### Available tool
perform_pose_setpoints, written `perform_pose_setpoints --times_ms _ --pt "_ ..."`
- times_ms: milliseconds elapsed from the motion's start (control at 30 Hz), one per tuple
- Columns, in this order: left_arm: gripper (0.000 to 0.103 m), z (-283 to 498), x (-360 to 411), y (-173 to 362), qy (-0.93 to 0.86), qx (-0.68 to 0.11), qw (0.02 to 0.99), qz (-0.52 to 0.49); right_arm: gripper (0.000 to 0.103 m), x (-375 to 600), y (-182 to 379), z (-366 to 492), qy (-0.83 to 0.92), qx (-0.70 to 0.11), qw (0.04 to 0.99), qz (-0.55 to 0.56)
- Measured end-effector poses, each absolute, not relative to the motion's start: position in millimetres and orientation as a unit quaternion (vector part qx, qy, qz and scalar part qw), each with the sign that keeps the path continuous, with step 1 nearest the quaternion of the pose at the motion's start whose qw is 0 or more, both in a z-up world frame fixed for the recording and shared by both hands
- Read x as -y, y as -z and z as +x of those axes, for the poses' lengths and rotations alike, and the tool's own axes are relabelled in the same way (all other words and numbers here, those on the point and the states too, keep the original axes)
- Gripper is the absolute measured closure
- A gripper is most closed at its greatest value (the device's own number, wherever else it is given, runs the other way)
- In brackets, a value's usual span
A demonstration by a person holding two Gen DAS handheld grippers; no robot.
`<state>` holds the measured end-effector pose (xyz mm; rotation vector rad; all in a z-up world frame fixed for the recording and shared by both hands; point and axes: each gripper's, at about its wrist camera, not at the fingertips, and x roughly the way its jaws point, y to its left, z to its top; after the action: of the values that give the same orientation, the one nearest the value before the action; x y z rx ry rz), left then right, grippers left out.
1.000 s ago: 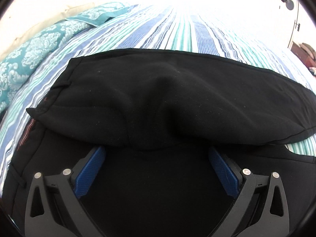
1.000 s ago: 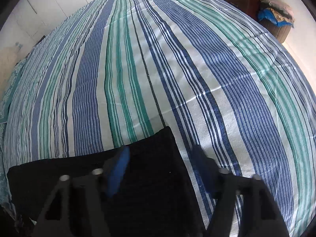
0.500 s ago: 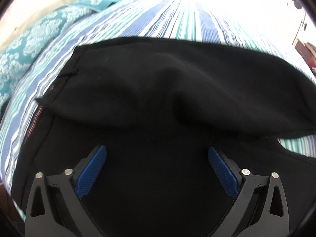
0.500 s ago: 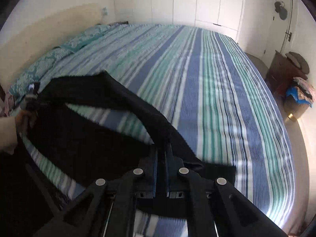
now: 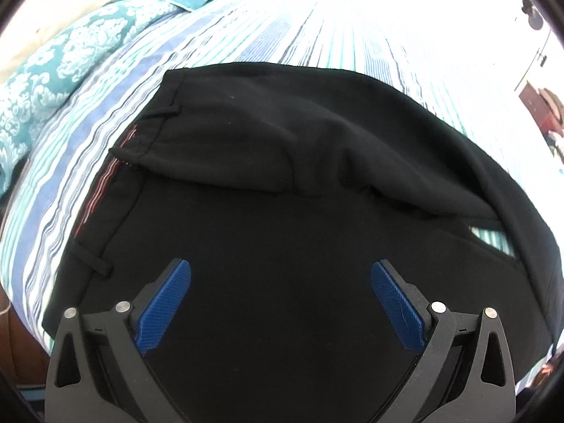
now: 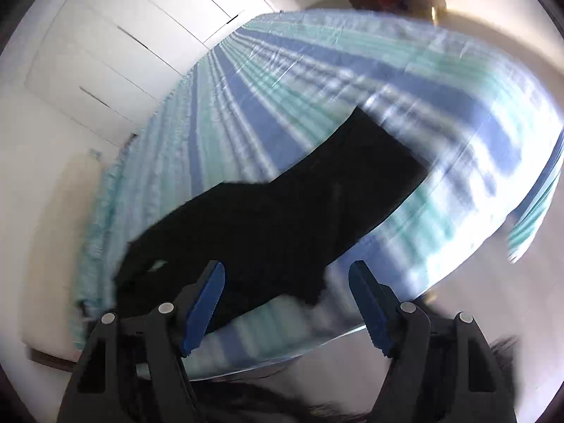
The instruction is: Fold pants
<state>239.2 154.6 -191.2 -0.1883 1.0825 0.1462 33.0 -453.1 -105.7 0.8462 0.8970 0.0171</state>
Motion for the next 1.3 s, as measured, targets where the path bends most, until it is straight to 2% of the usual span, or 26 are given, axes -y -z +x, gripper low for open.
perform_pose_setpoints --times_ms 100,233,367,600,867,900,933,967,1033,1067,1100,1167,1200,1300 --pt "0.001 251.8 -150.0 190.8 -0.068 -0.518 0.849 -0.083 0.030 410.3 154.0 53.5 -0.049 -0.439 0.767 0.465" --pt "0.001 273.1 -146.6 174.7 -0.055 -0.508 0.856 -0.083 0.031 419.6 185.2 65.5 0.048 -0.401 0.772 0.490" --pt "0.001 308.4 -157.9 167.2 -0.048 -0.511 0.851 -0.113 0.031 434.8 177.4 54.7 0.100 -0.368 0.784 0.490" --pt "0.001 398.9 -184.0 188.7 -0.076 -0.545 0.809 -0.208 0.032 448.8 182.9 56.0 0.113 -0.345 0.776 0.516" --pt "0.002 483.4 -187.4 208.7 -0.078 -0.561 0.775 -0.281 0.042 464.9 182.7 45.4 0.113 -0.345 0.776 0.516" --pt "0.007 491.3 -186.6 214.0 -0.080 -0.568 0.769 -0.282 0.045 464.3 184.2 51.0 0.112 -0.350 0.777 0.511" --pt "0.019 500.5 -185.0 221.5 -0.087 -0.580 0.761 -0.279 0.058 464.6 185.2 52.6 0.111 -0.356 0.778 0.506" --pt "0.020 505.3 -183.7 225.4 -0.096 -0.587 0.756 -0.273 0.073 465.6 185.1 51.3 0.115 -0.363 0.781 0.495" --pt "0.021 515.6 -179.9 228.1 -0.114 -0.590 0.759 -0.250 0.086 464.8 180.2 48.6 0.117 -0.370 0.791 0.473" --pt "0.029 519.8 -177.6 226.4 -0.124 -0.589 0.763 -0.237 0.089 463.9 175.6 47.6 0.116 -0.370 0.796 0.465" --pt "0.053 522.5 -176.8 224.8 -0.135 -0.588 0.765 -0.225 0.090 462.5 170.4 47.2 0.112 -0.369 0.803 0.455" --pt "0.079 524.0 -179.6 221.9 -0.130 -0.581 0.773 -0.219 0.093 458.8 157.8 48.0 0.101 -0.368 0.817 0.432" --pt "0.086 521.8 -181.8 219.8 -0.118 -0.576 0.777 -0.223 0.093 456.9 152.1 48.7 0.097 -0.369 0.823 0.421" --pt "0.096 501.9 -188.0 206.3 -0.103 -0.552 0.794 -0.234 0.094 454.7 140.9 51.4 0.090 -0.366 0.835 0.401"
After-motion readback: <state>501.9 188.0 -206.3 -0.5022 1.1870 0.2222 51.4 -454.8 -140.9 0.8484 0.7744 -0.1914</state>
